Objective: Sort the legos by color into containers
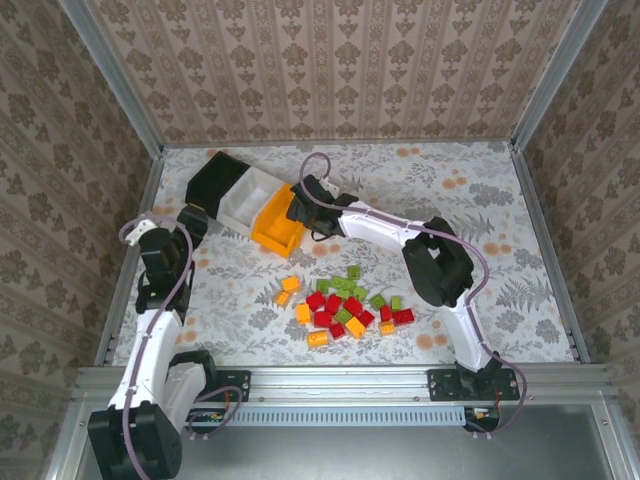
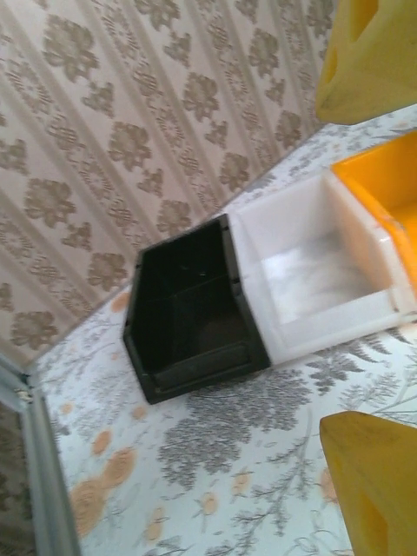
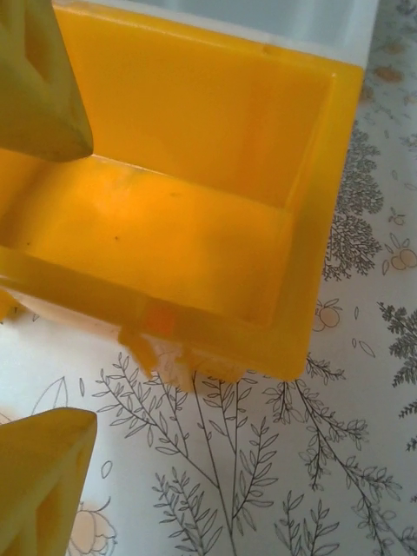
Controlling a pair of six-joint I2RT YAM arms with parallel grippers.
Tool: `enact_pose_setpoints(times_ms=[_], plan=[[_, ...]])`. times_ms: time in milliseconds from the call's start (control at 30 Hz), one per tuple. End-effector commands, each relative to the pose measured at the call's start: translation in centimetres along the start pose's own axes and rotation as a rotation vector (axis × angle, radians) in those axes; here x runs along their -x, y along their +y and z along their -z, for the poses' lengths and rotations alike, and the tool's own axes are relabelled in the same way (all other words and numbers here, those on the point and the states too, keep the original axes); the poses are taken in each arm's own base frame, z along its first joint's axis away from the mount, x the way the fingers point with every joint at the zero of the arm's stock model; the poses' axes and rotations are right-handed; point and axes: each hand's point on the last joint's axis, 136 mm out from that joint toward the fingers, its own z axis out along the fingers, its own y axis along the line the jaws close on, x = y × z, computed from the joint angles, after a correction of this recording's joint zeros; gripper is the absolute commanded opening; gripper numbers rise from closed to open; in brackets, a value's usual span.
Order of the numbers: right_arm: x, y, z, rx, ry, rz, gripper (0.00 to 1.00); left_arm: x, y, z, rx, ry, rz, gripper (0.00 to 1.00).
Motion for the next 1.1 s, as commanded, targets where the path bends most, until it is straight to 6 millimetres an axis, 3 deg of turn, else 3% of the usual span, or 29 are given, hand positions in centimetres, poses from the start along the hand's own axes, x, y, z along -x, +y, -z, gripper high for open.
enact_pose_setpoints(times_ms=[0, 233, 500, 733, 900, 1067], plan=[[-1.5, -2.7, -0.7, -0.134, 0.073, 0.016, 0.66, -1.1, -1.0, 0.2, -0.017, 0.059, -0.029, 0.86], [-1.0, -4.6, -1.1, -0.189, 0.103, 0.044, 0.38, -2.4, -2.5, -0.1, -0.030, 0.103, -0.100, 0.86], [3.2, -8.1, 1.5, -0.215, 0.096, 0.125, 0.00, -3.5, -4.2, 0.1, -0.048, 0.135, -0.164, 0.87], [7.1, -13.9, 4.7, -0.241, 0.142, 0.251, 0.00, -5.9, -5.8, 0.3, -0.050, 0.233, -0.267, 0.87], [7.9, -16.7, 6.0, -0.193, 0.214, 0.295, 0.00, -7.9, -6.6, 0.5, -0.084, 0.307, -0.281, 0.87], [7.8, -18.2, 6.6, -0.152, 0.255, 0.340, 0.00, -9.2, -6.7, 0.6, -0.088, 0.353, -0.305, 0.87]])
